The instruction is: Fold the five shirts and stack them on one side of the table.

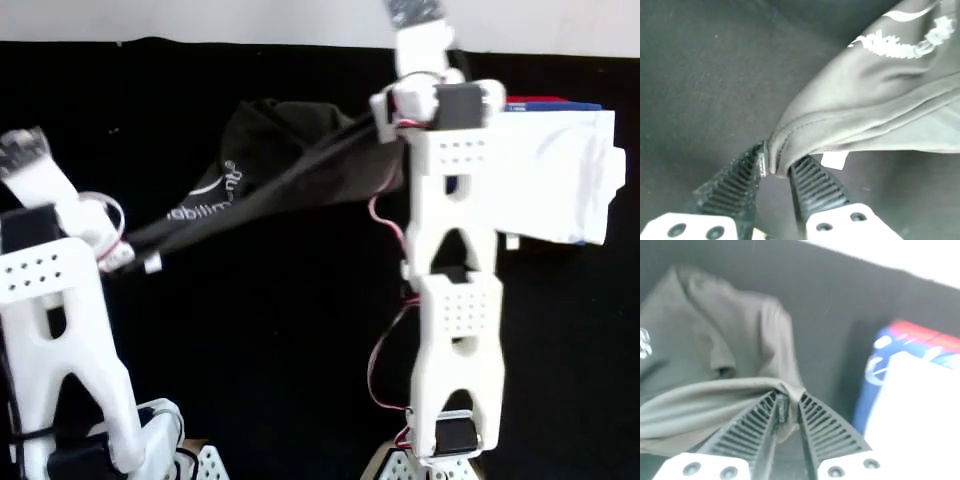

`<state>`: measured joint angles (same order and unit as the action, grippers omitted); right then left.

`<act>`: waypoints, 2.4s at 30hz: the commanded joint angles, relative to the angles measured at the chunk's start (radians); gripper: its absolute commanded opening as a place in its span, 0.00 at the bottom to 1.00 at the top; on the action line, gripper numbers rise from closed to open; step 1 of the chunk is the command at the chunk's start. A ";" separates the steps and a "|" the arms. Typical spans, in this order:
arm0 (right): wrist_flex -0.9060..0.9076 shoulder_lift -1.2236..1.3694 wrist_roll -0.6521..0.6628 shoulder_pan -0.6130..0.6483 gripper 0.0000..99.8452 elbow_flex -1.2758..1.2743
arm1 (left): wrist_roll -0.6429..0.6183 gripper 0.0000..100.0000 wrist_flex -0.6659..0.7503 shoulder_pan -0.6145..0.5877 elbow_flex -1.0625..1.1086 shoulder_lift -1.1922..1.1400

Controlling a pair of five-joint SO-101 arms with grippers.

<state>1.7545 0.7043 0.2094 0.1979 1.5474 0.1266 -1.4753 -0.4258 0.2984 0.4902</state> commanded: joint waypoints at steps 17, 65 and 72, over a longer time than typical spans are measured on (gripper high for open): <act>0.008 -0.573 0.012 -0.038 0.01 0.033 | -0.138 0.01 -0.190 0.148 -0.647 -0.001; -0.443 -0.967 0.011 -0.097 0.01 -1.469 | 0.009 0.21 0.172 0.529 -0.128 -0.780; -0.437 -0.983 0.011 -0.130 0.01 -1.471 | 0.064 0.21 0.161 0.332 -0.151 -0.848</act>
<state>1.3280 -0.2348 0.2125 0.1028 0.0698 0.1373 -1.3126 0.0115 0.1834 -0.3598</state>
